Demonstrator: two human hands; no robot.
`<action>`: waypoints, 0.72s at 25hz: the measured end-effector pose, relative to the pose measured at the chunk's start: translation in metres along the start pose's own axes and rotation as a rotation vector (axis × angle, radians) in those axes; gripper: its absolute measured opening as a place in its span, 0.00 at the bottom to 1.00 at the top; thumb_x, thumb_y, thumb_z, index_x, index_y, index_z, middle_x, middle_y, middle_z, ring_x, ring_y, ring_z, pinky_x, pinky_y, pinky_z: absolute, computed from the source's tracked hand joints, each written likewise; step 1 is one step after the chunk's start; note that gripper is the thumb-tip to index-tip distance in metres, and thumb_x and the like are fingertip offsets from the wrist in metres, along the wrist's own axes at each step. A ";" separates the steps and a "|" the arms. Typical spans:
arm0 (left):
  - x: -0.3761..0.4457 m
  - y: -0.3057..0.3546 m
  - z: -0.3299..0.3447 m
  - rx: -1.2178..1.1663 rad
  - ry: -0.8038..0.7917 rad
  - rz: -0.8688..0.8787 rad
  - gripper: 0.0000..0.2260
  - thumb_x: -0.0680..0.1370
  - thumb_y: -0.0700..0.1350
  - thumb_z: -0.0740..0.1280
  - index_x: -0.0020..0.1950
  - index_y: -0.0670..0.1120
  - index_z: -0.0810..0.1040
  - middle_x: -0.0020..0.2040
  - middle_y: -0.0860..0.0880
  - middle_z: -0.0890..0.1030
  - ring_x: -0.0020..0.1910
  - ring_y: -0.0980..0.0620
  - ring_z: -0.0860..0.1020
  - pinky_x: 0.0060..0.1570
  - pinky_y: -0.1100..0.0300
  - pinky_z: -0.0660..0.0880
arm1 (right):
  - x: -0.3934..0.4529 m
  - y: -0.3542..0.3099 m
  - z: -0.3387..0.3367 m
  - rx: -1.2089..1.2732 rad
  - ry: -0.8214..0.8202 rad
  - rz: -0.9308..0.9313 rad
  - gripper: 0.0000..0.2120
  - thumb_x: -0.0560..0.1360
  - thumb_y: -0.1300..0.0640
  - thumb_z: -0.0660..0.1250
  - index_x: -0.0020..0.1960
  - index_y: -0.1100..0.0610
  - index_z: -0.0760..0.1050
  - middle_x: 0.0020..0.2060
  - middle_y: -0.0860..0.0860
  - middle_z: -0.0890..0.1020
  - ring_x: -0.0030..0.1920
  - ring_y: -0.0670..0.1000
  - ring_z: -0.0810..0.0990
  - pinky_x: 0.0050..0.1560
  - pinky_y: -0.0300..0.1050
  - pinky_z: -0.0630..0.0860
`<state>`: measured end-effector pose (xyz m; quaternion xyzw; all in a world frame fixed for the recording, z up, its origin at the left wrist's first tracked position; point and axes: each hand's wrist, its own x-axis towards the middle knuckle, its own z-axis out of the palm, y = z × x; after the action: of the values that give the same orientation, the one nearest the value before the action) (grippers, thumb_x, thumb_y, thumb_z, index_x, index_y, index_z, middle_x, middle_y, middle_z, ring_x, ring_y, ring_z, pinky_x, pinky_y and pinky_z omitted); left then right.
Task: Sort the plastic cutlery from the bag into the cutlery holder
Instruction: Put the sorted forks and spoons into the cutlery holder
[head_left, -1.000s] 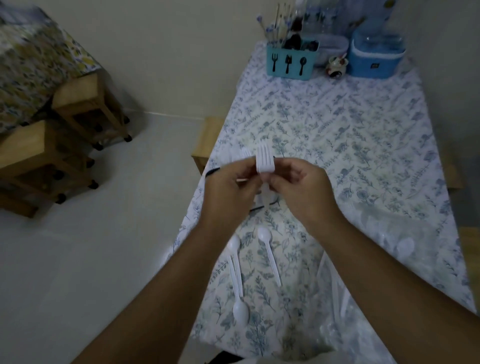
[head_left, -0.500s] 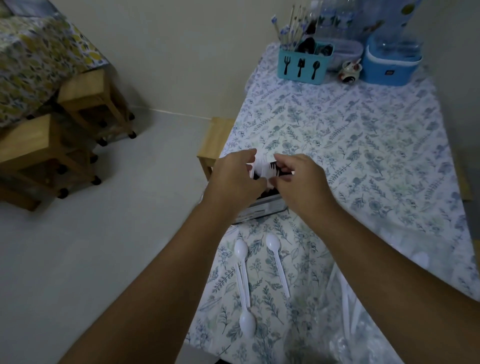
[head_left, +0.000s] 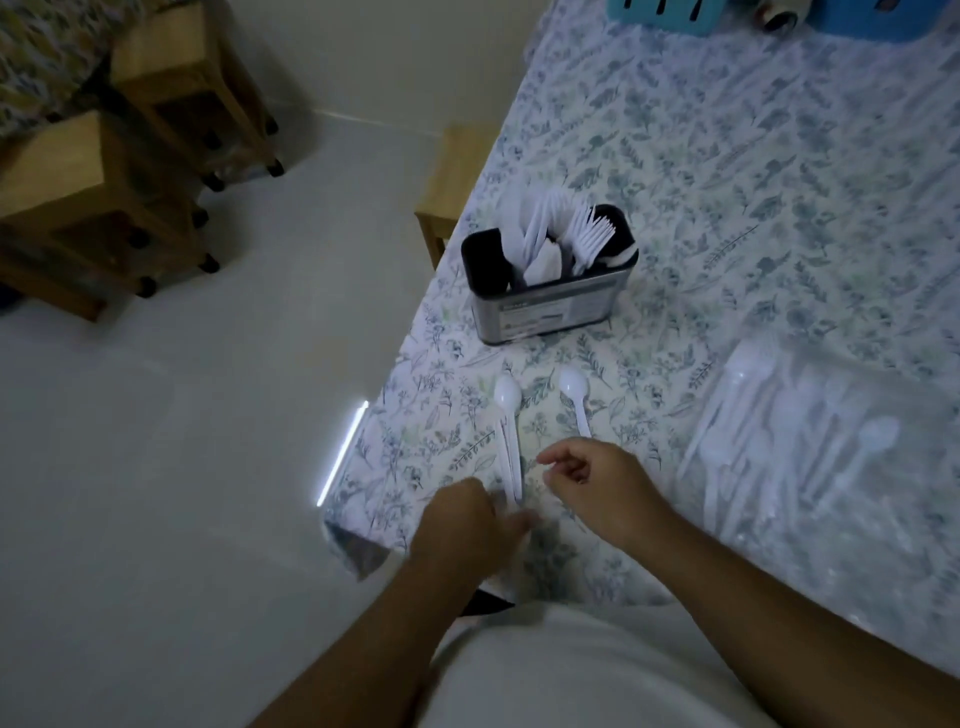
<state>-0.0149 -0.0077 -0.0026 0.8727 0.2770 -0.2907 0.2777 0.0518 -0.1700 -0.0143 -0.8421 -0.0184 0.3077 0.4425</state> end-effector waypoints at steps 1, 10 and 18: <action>-0.004 -0.001 0.008 0.062 -0.015 0.005 0.20 0.72 0.62 0.71 0.46 0.45 0.78 0.41 0.50 0.80 0.40 0.51 0.78 0.38 0.60 0.71 | -0.001 0.005 0.004 -0.026 -0.033 0.000 0.09 0.76 0.59 0.71 0.50 0.46 0.83 0.42 0.47 0.84 0.39 0.41 0.80 0.41 0.29 0.77; 0.003 -0.032 -0.035 -0.140 0.055 0.300 0.04 0.75 0.44 0.74 0.47 0.51 0.82 0.39 0.58 0.81 0.36 0.62 0.78 0.33 0.72 0.68 | 0.004 -0.017 0.015 -0.702 0.061 -0.695 0.27 0.69 0.58 0.76 0.67 0.48 0.79 0.66 0.49 0.80 0.69 0.56 0.72 0.69 0.57 0.66; 0.037 0.029 -0.031 -0.774 0.068 0.064 0.05 0.78 0.42 0.69 0.53 0.48 0.82 0.49 0.46 0.84 0.41 0.49 0.82 0.43 0.54 0.82 | -0.002 -0.003 -0.007 -0.156 0.075 -0.059 0.22 0.85 0.54 0.58 0.79 0.53 0.63 0.59 0.54 0.79 0.54 0.49 0.76 0.51 0.44 0.72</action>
<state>0.0401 0.0036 0.0031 0.7208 0.3480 -0.1268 0.5859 0.0546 -0.1738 -0.0086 -0.8839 -0.0506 0.2606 0.3850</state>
